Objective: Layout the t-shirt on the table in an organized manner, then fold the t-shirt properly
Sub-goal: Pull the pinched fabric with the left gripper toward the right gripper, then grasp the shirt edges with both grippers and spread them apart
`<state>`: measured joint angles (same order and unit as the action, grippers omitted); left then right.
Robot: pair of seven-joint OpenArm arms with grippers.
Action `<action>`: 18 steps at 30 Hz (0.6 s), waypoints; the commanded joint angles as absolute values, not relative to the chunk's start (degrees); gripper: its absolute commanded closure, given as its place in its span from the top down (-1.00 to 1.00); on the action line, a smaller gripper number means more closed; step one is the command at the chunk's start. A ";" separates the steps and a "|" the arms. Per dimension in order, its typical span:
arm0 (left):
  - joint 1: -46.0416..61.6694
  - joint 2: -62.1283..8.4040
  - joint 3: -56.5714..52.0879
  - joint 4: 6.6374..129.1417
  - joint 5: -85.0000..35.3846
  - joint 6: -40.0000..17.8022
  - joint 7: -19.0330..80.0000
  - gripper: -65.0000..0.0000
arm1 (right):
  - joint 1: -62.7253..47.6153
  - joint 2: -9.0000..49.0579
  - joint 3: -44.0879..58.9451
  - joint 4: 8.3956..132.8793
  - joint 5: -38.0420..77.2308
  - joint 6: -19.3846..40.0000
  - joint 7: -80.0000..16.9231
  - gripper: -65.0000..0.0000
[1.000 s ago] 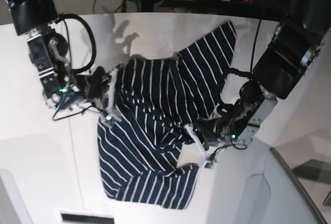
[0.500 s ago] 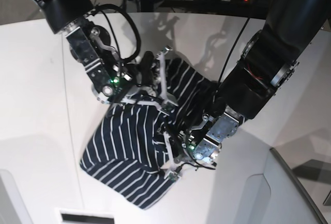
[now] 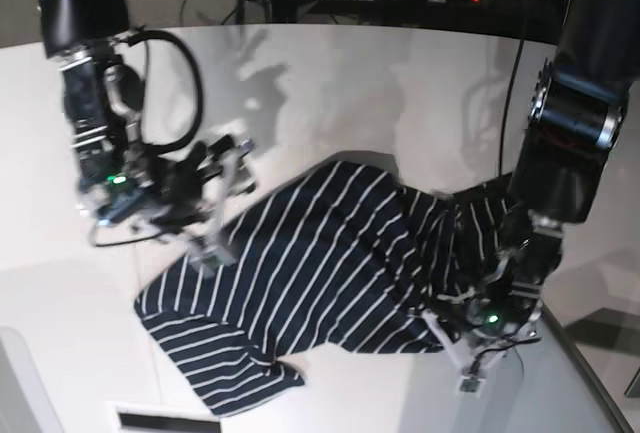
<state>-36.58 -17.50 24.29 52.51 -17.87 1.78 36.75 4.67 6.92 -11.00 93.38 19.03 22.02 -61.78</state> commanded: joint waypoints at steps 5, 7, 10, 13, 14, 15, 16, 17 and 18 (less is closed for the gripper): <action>-34.33 -18.77 21.49 62.73 -17.71 2.07 38.99 0.33 | 5.85 6.81 -4.97 91.12 19.56 22.29 -58.15 0.32; -33.71 -19.21 21.49 64.66 -17.71 2.07 39.87 0.45 | 5.85 6.64 -4.26 89.45 19.56 22.29 -57.63 0.32; -30.81 -20.35 20.53 69.14 -18.07 2.15 41.80 0.50 | 5.93 5.23 -3.82 86.02 19.56 22.29 -53.49 0.31; -24.04 -20.00 14.29 76.35 -17.80 2.15 44.44 0.49 | 5.93 4.53 -1.89 80.75 19.56 22.29 -45.41 0.31; -21.93 -20.00 12.35 78.02 -17.71 2.24 44.62 0.45 | 6.37 4.53 -1.45 78.81 19.56 22.29 -43.38 0.31; -19.74 -20.00 10.59 79.16 -17.71 2.42 44.44 0.32 | 7.34 4.26 -1.45 76.79 19.56 22.29 -41.98 0.31; -17.54 -20.00 8.75 79.43 -17.71 3.38 44.44 0.09 | 8.13 4.18 -1.27 74.68 19.56 22.29 -40.84 0.31; -15.96 -20.00 7.08 79.25 -17.63 4.97 44.26 -0.17 | 8.75 4.09 -1.27 72.84 19.56 22.29 -40.04 0.31; -14.46 -20.00 5.49 78.64 -17.01 6.55 44.26 -0.50 | 9.27 4.00 -1.01 71.34 19.56 22.29 -39.25 0.31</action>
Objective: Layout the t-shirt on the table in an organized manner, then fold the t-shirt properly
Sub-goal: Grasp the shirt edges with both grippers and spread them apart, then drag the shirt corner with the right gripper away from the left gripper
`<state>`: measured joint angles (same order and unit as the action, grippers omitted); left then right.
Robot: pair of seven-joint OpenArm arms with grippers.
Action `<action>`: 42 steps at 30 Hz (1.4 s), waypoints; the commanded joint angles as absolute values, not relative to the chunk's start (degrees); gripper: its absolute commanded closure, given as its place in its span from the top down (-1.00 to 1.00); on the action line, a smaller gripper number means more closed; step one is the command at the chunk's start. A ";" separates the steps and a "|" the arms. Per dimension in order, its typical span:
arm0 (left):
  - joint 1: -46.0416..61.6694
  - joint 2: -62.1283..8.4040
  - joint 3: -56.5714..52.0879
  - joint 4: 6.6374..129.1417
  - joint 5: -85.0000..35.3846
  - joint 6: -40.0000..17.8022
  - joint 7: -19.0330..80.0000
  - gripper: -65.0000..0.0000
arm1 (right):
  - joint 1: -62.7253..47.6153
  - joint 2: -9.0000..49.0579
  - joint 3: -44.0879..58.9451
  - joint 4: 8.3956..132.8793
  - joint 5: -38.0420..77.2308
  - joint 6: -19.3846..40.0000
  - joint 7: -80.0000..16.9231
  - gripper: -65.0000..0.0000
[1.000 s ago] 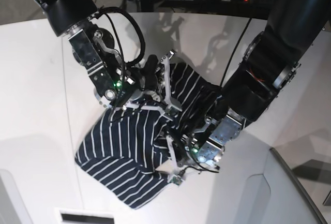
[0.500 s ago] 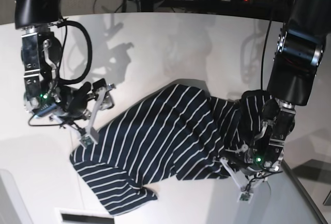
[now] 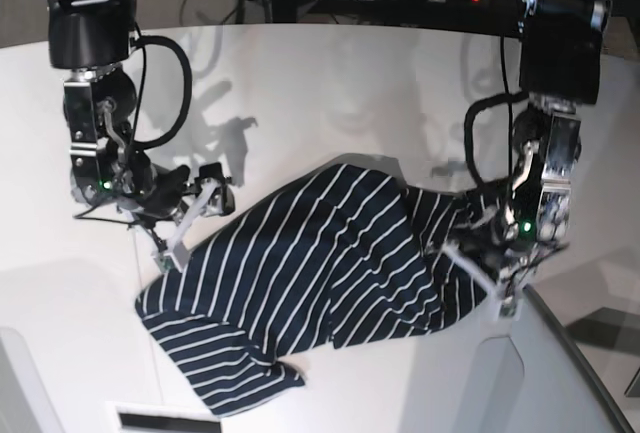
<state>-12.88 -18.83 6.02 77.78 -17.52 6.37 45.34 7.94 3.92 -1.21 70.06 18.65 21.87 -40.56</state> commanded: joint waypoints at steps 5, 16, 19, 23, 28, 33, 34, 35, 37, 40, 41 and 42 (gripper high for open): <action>-9.80 -19.82 3.56 76.44 -6.29 7.87 43.30 -1.00 | 11.21 3.82 -1.01 66.77 19.56 22.29 -34.86 0.31; -7.69 -13.93 3.30 58.42 15.08 7.96 24.31 -1.00 | 16.48 0.48 -0.92 56.48 19.56 22.29 -32.04 0.31; -8.57 -14.02 1.89 55.16 13.76 8.04 22.37 -1.00 | 17.80 -0.57 -0.92 53.58 19.56 22.29 -31.87 0.31; -8.84 -13.93 -4.00 54.46 12.53 7.96 22.29 -1.00 | 19.30 -1.27 -0.92 48.75 19.56 22.29 -29.58 0.19; -8.57 -14.02 -5.14 54.46 12.97 7.78 22.20 -1.00 | 19.65 -1.45 -0.92 46.37 19.56 22.29 -29.49 -0.88; -8.75 -14.90 -5.32 54.02 12.79 7.78 22.20 -1.00 | 18.59 -0.22 -0.92 47.87 19.56 22.29 -31.08 -0.99; -8.75 -15.25 -5.32 54.02 12.62 7.69 22.20 -1.00 | 17.98 0.66 -0.92 49.19 19.56 22.29 -32.40 -1.00; -8.75 -15.34 -5.32 54.02 12.62 7.69 22.20 -1.00 | 17.54 1.19 -0.92 51.03 19.56 22.29 -33.71 -1.00; -8.75 -15.69 -5.32 54.37 12.62 7.69 22.20 -1.00 | 15.60 2.15 -0.92 55.52 19.56 22.29 -36.62 -1.00; -8.48 -15.69 -5.32 54.90 12.97 7.69 22.37 -1.00 | 12.62 3.38 -0.92 64.48 19.56 21.85 -41.63 -1.00; -8.22 -15.60 -5.23 55.78 12.88 7.69 22.46 -1.00 | 11.74 3.47 -0.92 67.03 19.56 21.76 -43.47 -1.00; -8.13 -15.34 -4.88 57.01 12.62 7.69 22.46 -1.00 | 10.95 3.47 -0.92 69.76 19.47 21.76 -45.23 -1.00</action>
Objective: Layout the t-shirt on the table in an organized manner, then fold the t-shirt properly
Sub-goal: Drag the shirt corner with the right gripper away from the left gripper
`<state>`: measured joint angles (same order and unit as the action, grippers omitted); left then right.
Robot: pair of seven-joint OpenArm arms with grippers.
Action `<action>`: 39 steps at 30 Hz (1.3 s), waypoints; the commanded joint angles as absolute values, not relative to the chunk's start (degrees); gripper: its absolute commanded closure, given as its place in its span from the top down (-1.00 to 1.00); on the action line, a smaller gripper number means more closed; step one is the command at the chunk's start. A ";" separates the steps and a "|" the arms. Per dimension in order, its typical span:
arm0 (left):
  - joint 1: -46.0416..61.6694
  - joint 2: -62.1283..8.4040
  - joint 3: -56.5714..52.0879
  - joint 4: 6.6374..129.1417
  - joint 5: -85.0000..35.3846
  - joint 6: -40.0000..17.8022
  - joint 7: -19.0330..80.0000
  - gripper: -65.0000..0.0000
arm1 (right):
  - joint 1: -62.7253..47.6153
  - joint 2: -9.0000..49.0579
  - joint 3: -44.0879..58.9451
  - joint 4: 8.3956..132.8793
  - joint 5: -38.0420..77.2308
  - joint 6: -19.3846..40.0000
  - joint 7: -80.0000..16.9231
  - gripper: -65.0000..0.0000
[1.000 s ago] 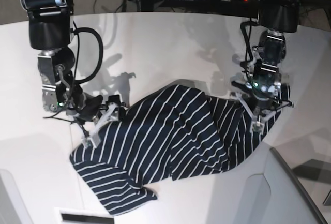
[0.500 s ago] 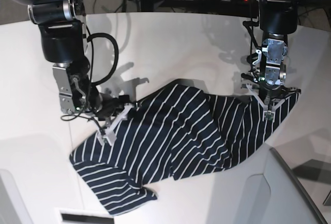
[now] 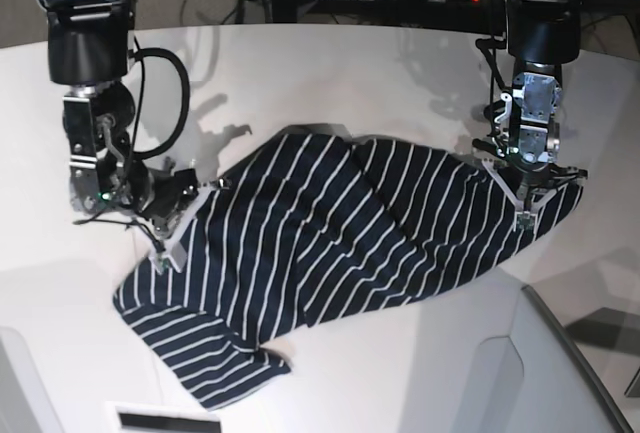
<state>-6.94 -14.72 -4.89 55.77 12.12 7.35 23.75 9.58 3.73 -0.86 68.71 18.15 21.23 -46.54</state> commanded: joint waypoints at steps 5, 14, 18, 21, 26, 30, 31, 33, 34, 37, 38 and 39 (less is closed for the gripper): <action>-4.44 -13.41 -5.05 67.30 12.62 7.60 22.55 -1.00 | 9.63 3.12 -1.36 80.66 19.30 18.51 -54.29 -1.00; -4.00 -11.82 -5.14 74.86 12.62 7.60 28.35 -1.00 | 18.07 -0.75 -12.26 84.88 19.21 16.22 -58.51 -1.00; -3.56 -12.26 -5.32 75.56 12.97 7.60 28.35 -1.00 | 24.04 -4.97 -16.31 77.05 19.21 16.22 -56.13 -1.00; -3.12 -13.14 -5.32 76.53 13.05 7.60 28.53 -1.00 | 28.26 -6.46 -19.38 67.21 19.30 16.22 -49.80 -1.00; -1.89 -14.73 -5.41 77.76 13.05 7.60 32.66 -1.00 | 35.12 -7.25 -27.38 46.90 19.56 16.22 -31.43 -1.00; -1.80 -14.81 -5.41 79.87 13.05 7.60 32.92 -1.00 | 40.04 -8.13 -28.97 35.82 19.56 16.22 -18.95 -0.83; -1.98 -14.81 -5.23 79.96 13.05 7.60 33.54 -1.00 | 41.19 -8.22 -28.97 34.59 19.56 16.31 -19.03 -0.64; -2.42 -14.64 -4.97 80.31 13.05 7.60 35.38 -1.00 | 42.51 -8.48 -28.97 35.03 19.56 16.66 -22.81 -0.05; -2.86 -14.46 -4.79 80.48 13.05 7.60 35.91 -1.00 | 42.59 -8.40 -29.05 36.79 19.56 16.84 -25.63 0.24; -4.00 -14.37 -4.70 80.57 13.05 7.60 36.09 -1.00 | 42.07 -5.41 -28.70 45.05 19.47 20.26 -33.19 0.45; -4.26 -14.37 -4.70 80.48 13.05 7.60 36.09 -1.00 | 41.01 -3.12 -28.70 49.19 19.47 20.88 -36.35 0.45; -4.26 -14.29 -4.70 80.48 12.97 7.60 36.09 -1.00 | 39.60 -1.19 -28.70 53.67 19.38 20.88 -38.64 0.45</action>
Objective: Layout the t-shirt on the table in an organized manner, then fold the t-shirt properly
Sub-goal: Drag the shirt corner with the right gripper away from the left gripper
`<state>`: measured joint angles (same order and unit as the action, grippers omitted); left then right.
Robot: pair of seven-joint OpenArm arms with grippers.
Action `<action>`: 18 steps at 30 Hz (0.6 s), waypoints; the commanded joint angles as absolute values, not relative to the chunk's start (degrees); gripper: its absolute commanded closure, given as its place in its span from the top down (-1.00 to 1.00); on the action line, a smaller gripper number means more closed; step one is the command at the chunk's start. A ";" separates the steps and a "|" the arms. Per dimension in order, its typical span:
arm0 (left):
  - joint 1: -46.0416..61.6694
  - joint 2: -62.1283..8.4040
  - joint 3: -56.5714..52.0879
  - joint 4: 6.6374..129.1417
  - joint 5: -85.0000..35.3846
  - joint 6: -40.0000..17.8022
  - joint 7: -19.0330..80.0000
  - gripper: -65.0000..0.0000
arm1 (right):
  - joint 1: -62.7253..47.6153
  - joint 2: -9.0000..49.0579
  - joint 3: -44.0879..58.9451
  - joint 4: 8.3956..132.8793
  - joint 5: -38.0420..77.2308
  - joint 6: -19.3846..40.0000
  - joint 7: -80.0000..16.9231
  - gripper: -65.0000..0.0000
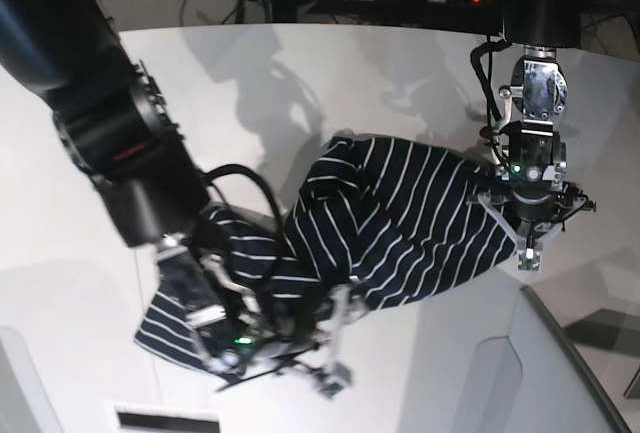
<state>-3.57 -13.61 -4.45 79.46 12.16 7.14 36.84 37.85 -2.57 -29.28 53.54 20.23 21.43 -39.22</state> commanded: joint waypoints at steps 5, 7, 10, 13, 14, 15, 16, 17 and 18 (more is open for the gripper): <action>-4.26 -14.64 -5.05 80.48 13.05 7.60 35.91 -1.00 | 28.18 10.77 -29.32 77.23 19.12 13.23 -46.20 0.49; -3.74 -14.73 -5.23 80.57 13.05 7.60 35.91 -1.00 | 23.87 14.11 -29.41 81.36 19.12 10.95 -46.37 0.49; -3.74 -14.81 -5.32 80.57 13.05 7.60 35.91 -1.00 | 19.91 16.13 -29.41 81.63 19.12 10.86 -46.02 0.49; -3.56 -14.81 -5.32 81.10 13.05 7.60 35.91 -1.00 | 17.98 15.96 -29.32 80.22 19.12 10.86 -45.93 0.49; -3.56 -14.81 -5.32 81.10 12.97 7.60 35.91 -1.00 | 17.71 15.60 -29.32 79.43 19.12 10.77 -45.32 0.48; -2.95 -14.81 -5.41 81.10 12.70 7.60 35.82 -1.00 | 17.71 14.73 -29.41 78.29 19.12 10.59 -43.82 0.48; -2.33 -14.81 -5.41 81.27 12.62 7.60 35.82 -1.00 | 17.71 14.20 -29.41 76.88 19.12 10.51 -42.42 0.48; -1.98 -14.64 -5.41 81.54 12.62 7.60 35.82 -1.00 | 17.71 13.67 -29.41 75.03 19.12 10.51 -40.84 0.48; -1.80 -14.55 -5.41 81.98 12.62 7.60 35.74 -1.00 | 17.98 13.41 -29.41 72.48 19.03 10.51 -39.08 0.48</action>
<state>-0.80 -13.93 -5.17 80.71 11.97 7.22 36.88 16.67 12.93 -29.63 71.50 19.20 11.03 -39.27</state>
